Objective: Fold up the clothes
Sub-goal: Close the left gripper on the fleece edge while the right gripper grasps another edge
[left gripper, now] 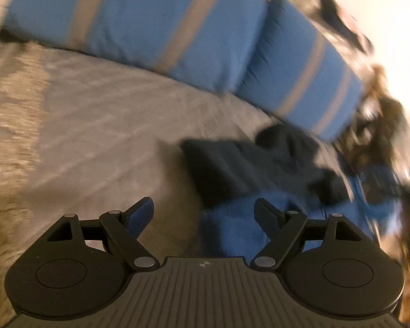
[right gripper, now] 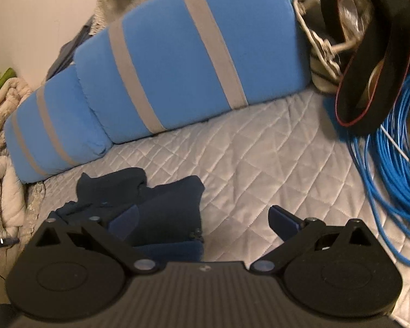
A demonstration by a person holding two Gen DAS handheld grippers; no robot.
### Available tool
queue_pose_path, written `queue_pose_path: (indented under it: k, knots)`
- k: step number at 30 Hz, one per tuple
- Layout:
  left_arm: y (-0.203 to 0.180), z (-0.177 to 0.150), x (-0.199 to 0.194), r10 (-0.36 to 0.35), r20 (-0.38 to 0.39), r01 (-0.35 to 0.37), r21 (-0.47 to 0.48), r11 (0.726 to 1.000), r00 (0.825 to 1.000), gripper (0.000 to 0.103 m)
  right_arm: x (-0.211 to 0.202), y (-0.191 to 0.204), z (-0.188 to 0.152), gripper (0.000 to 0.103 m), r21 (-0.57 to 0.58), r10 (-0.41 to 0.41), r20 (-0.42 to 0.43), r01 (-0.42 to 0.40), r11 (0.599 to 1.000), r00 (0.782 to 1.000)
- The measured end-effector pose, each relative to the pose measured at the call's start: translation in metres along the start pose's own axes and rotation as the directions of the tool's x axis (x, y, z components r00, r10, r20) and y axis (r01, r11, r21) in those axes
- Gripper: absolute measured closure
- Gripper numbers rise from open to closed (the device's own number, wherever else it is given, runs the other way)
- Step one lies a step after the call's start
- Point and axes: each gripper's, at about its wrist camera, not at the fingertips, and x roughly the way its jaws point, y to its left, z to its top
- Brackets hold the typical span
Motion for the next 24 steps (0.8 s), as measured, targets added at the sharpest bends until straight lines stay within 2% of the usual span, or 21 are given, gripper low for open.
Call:
queue_pose_path:
  k: [3,6,11,13,15,18,20,23,24]
  knots:
    - [0.012,-0.017,0.011,-0.106,-0.017,0.107,0.031,0.994,0.994,0.022,0.008,-0.005,-0.001,0.001,0.004,0.014,-0.012,-0.014,1.0,1.0]
    - [0.027,-0.028,0.017,-0.186,0.006,0.186,0.008,0.983,0.983,0.023,0.015,-0.009,-0.003,0.001,0.004,0.029,-0.021,-0.029,1.0,0.999]
    - [0.031,-0.036,0.031,-0.27,0.011,0.27,0.031,0.963,0.963,0.026,0.027,-0.015,-0.007,0.001,0.008,0.054,-0.037,-0.054,0.999,0.998]
    - [0.031,-0.034,0.04,-0.285,0.0,0.285,0.033,0.958,0.959,0.033,0.031,-0.017,-0.008,0.001,0.004,0.082,-0.043,-0.082,0.997,0.996]
    - [0.031,-0.032,0.047,-0.292,-0.009,0.292,0.025,0.956,0.957,0.057,0.034,-0.018,-0.01,0.001,0.0,0.108,-0.047,-0.108,0.994,0.993]
    - [0.028,-0.03,0.048,-0.301,0.015,0.301,0.016,0.953,0.953,0.075,0.039,-0.019,-0.012,0.001,-0.014,0.161,-0.064,-0.163,0.987,0.985]
    - [0.027,-0.029,0.044,-0.288,0.055,0.288,-0.001,0.958,0.956,0.081,0.04,-0.02,-0.017,0.001,-0.046,0.196,-0.065,-0.199,0.979,0.978]
    - [0.024,-0.029,0.029,-0.262,0.164,0.274,-0.051,0.96,0.951,0.083,0.042,-0.022,-0.023,0.005,-0.093,0.247,-0.069,-0.253,0.963,0.966]
    - [0.022,-0.026,0.027,-0.243,0.161,0.254,-0.052,0.966,0.957,0.083,0.044,-0.023,-0.026,0.008,-0.1,0.267,-0.075,-0.274,0.957,0.961]
